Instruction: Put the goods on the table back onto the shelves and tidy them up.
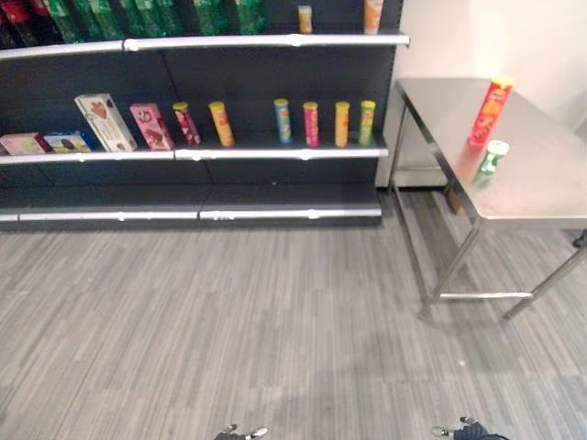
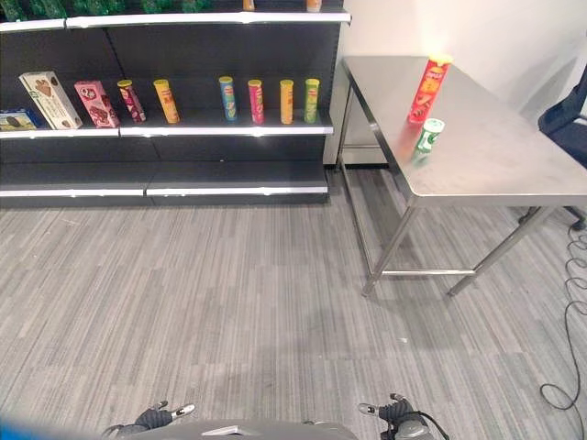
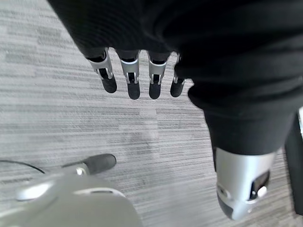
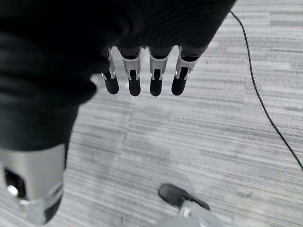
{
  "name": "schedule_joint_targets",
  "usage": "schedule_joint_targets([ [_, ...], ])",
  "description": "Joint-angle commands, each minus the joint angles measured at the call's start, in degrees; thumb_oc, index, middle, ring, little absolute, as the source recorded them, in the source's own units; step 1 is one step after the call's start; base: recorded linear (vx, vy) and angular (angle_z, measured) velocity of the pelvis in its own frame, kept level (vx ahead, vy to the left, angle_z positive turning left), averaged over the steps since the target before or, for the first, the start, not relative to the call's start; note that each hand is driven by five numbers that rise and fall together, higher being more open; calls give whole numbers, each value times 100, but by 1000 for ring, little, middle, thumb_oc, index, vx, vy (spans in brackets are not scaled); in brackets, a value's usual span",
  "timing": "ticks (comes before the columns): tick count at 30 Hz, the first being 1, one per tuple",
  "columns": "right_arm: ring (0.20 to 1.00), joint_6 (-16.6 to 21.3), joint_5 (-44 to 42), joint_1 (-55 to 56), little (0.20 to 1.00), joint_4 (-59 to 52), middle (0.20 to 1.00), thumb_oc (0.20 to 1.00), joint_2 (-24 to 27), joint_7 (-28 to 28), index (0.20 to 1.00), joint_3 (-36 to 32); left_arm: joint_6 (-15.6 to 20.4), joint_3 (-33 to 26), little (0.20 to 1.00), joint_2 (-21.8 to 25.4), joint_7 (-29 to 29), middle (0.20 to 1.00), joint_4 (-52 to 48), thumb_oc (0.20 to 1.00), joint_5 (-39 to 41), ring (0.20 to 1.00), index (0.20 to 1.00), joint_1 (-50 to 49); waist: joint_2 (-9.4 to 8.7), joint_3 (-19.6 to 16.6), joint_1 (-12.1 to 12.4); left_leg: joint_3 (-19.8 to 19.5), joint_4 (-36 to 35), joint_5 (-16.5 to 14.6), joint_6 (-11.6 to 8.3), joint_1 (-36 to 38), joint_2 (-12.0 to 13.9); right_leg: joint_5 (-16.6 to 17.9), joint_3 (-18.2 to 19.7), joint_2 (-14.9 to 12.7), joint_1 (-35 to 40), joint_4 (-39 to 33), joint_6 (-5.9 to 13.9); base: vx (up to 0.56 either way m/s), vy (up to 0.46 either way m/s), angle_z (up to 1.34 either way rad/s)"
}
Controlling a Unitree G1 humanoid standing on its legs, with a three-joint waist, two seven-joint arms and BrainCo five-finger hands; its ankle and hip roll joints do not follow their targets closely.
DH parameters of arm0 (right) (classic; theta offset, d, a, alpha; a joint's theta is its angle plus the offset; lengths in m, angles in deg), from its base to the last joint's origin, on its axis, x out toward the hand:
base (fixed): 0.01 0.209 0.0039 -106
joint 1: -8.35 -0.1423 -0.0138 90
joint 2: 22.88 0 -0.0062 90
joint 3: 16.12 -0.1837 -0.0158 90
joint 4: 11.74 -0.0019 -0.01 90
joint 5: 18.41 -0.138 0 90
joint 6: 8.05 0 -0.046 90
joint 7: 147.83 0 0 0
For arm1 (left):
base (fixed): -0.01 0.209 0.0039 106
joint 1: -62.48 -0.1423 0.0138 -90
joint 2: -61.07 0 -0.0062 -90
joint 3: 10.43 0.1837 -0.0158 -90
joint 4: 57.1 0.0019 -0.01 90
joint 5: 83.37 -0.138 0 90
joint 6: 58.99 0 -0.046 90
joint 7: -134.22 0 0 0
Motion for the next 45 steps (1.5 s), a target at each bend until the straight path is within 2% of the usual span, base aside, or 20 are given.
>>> schedule_joint_targets([
  [1,1000,46,147,-404,1000,178,1000,1000,145,-52,1000,189,90,61,1000,40,-25,1000,185,1000,64,1000,1000,496,-272,66,27,105,11,-369,-295,206,70,58,-119,-447,88,-120,627,2,-7,-5],
  [3,1000,47,156,-417,1000,197,1000,1000,139,-75,1000,222,88,165,1000,55,100,1000,164,1000,-141,1000,1000,525,-258,82,20,102,11,-374,-291,217,69,52,-121,-454,112,-120,628,3,-6,-5],
  [12,1000,55,177,-416,1000,273,1000,1000,114,-108,1000,233,129,174,1000,17,72,1000,90,1000,-46,1000,1000,509,-218,82,16,89,11,-379,-287,211,52,44,-140,-476,115,-120,634,0,0,0],
  [23,1000,13,298,-464,1000,270,1000,1000,147,-83,1000,319,103,259,1000,40,61,1000,124,1000,-189,1000,1000,508,-249,81,35,104,11,-410,-239,190,11,109,-107,-515,57,-119,668,0,3,0],
  [34,1000,-20,293,-617,1000,290,1000,1000,108,1,1000,420,87,226,1000,121,73,1000,228,1000,-241,1000,1000,539,-315,210,137,-13,11,-412,-41,-33,-180,206,109,-618,-307,47,757,-16,72,-6],
  [36,1000,-9,287,-732,1000,248,1000,1000,78,26,1000,449,96,198,1000,161,77,1000,273,1000,-231,1000,1000,621,-324,337,209,-11,44,-454,112,-177,-292,184,152,-749,-778,674,841,-62,162,-21],
  [37,1000,-10,287,-732,1000,247,1000,1000,78,27,1000,449,96,198,1000,162,77,1000,273,1000,-231,1000,1000,621,-326,332,215,-5,46,-454,113,-184,-294,176,161,-751,-794,691,842,-30,154,-33],
  [38,1000,27,260,-760,1000,181,1000,1000,66,47,1000,458,101,209,1000,190,60,1000,240,1000,-282,1000,1000,637,-290,407,238,56,48,-510,176,-135,-305,169,80,-818,-1102,1326,926,14,128,-32],
  [39,1000,30,253,-752,1000,152,1000,1000,57,59,1000,458,104,231,1000,203,59,1000,230,1000,-332,1000,1000,632,-288,450,214,87,29,-539,192,-67,-314,300,45,-861,-1302,1635,969,43,149,-55],
  [41,1000,25,240,-770,1000,117,1000,1000,59,64,1000,455,101,287,1000,216,65,1000,218,1000,-419,1000,1000,657,-288,513,136,80,11,-632,203,61,-345,520,52,-851,-1635,1757,943,152,77,-32],
  [42,1000,16,117,-794,1000,127,1000,1000,90,40,1000,401,95,420,1000,191,74,1000,145,1000,-462,1000,1000,761,-270,627,-51,-90,11,-710,196,177,-427,754,219,-690,-1972,1211,910,193,46,11],
  [43,1000,16,116,-794,1000,127,1000,1000,94,40,1000,400,94,420,1000,187,74,1000,145,1000,-462,1000,1000,762,-256,638,-57,-97,11,-721,194,192,-415,751,207,-681,-1949,1204,909,302,15,18],
  [44,1000,19,-78,-788,1000,50,1000,1000,124,3,1000,273,89,473,1000,183,83,1000,91,1000,-483,1000,1000,843,-289,689,-218,-248,11,-787,179,309,-477,932,481,-568,-2164,677,979,158,-8,27],
  [45,1000,18,-78,-787,1000,48,1000,1000,128,3,1000,273,88,474,1000,180,83,1000,91,1000,-483,1000,1000,844,-273,705,-224,-256,11,-797,176,331,-462,937,466,-556,-2128,656,978,313,-25,35],
])
